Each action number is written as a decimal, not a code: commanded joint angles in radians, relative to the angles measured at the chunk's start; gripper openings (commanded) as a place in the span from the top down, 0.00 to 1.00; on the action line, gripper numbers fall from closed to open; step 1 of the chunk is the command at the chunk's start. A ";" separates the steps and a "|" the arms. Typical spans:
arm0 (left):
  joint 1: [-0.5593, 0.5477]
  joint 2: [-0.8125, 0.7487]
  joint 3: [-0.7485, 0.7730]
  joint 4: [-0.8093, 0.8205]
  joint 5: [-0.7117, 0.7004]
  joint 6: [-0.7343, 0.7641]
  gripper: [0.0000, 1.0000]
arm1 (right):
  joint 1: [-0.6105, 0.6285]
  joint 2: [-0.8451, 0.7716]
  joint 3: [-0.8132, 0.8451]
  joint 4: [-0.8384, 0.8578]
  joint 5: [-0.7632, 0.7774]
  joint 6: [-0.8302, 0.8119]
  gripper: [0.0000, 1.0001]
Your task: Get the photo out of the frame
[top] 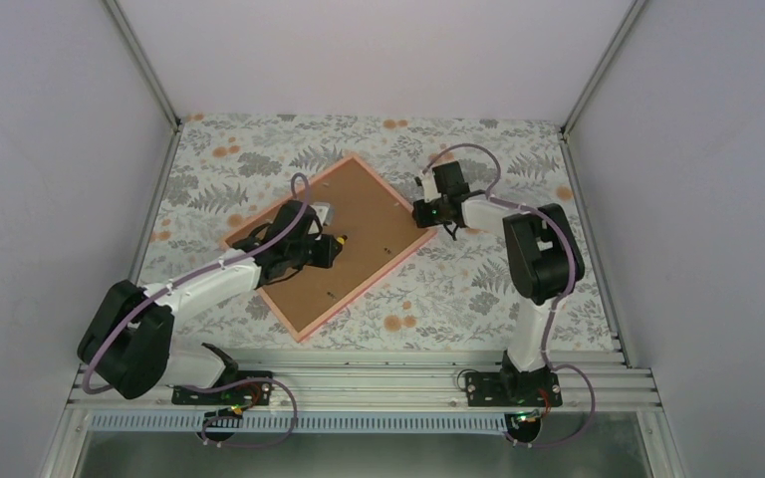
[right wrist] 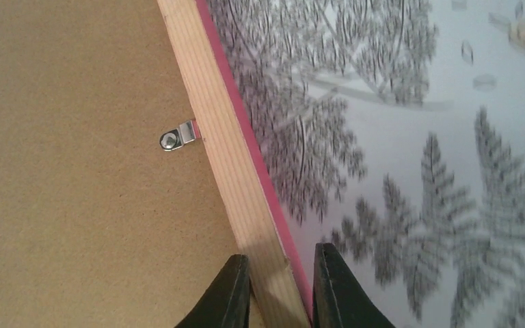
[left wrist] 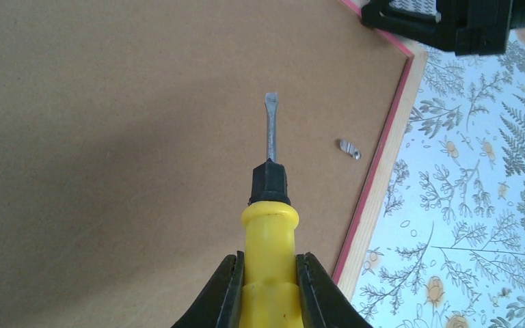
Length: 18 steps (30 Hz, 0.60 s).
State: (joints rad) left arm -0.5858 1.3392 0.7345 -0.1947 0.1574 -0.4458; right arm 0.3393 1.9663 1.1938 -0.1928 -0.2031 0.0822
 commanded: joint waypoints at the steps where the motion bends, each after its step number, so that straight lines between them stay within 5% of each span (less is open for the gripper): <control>1: -0.018 -0.024 0.001 0.037 0.021 -0.016 0.98 | 0.005 -0.053 -0.126 -0.083 0.043 0.114 0.90; 18: -0.120 0.026 0.033 0.053 0.006 -0.034 0.98 | 0.103 -0.378 -0.500 0.053 0.064 0.471 0.92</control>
State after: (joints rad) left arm -0.6849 1.3499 0.7395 -0.1699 0.1658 -0.4656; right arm 0.4007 1.6211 0.7570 -0.1143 -0.1898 0.3996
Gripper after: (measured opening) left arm 0.160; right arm 0.107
